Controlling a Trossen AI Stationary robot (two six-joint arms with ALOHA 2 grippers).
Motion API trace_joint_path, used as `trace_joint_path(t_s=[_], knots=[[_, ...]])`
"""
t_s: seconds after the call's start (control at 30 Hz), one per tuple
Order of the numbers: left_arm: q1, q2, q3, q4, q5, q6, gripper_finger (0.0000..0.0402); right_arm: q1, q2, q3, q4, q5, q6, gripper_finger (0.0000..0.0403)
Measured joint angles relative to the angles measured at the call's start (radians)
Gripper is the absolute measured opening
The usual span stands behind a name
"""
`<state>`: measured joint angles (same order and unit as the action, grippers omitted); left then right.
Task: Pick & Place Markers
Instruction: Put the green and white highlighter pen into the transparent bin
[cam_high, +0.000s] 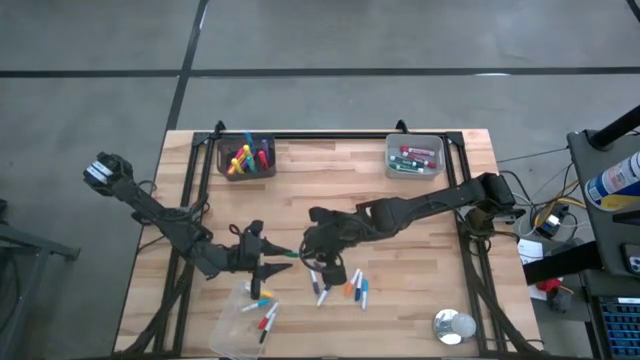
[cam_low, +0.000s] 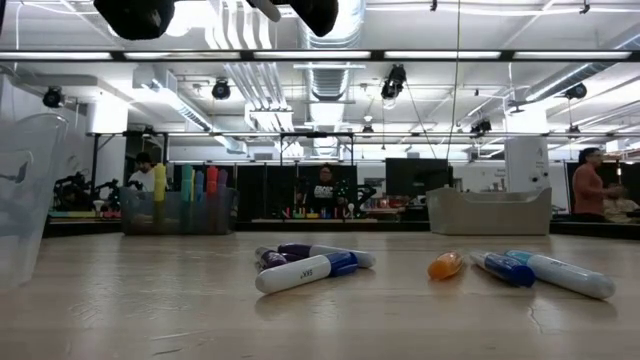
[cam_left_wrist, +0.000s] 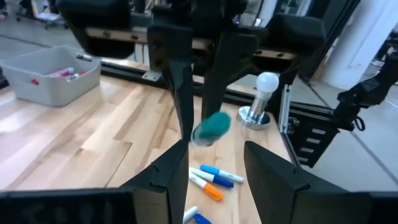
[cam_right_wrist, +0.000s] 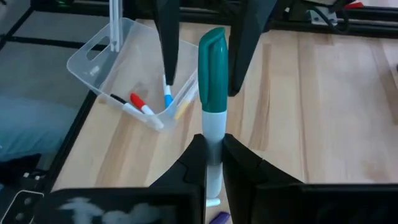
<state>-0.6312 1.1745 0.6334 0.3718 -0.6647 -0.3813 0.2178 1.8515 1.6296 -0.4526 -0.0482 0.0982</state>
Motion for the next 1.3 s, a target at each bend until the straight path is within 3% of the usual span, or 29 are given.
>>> trace_joint_path(t_s=[0.5,0.93,1.13,1.3], knots=[[0.016,0.0,0.0,0.068,-0.004,0.044,0.0145,-0.006,0.009,-0.001,0.032,-0.005,0.004,0.0024],[0.016,0.0,0.0,0.057,-0.008,0.047,0.004,-0.005,0.01,-0.003,0.044,-0.006,0.011,0.0026],[0.013,-0.005,0.0,0.025,0.024,0.001,0.0043,0.002,0.009,-0.002,-0.045,-0.005,0.022,0.0084],[0.009,-0.021,0.001,-0.075,0.224,-0.174,0.005,0.014,0.008,-0.011,-0.16,0.001,0.058,0.014]])
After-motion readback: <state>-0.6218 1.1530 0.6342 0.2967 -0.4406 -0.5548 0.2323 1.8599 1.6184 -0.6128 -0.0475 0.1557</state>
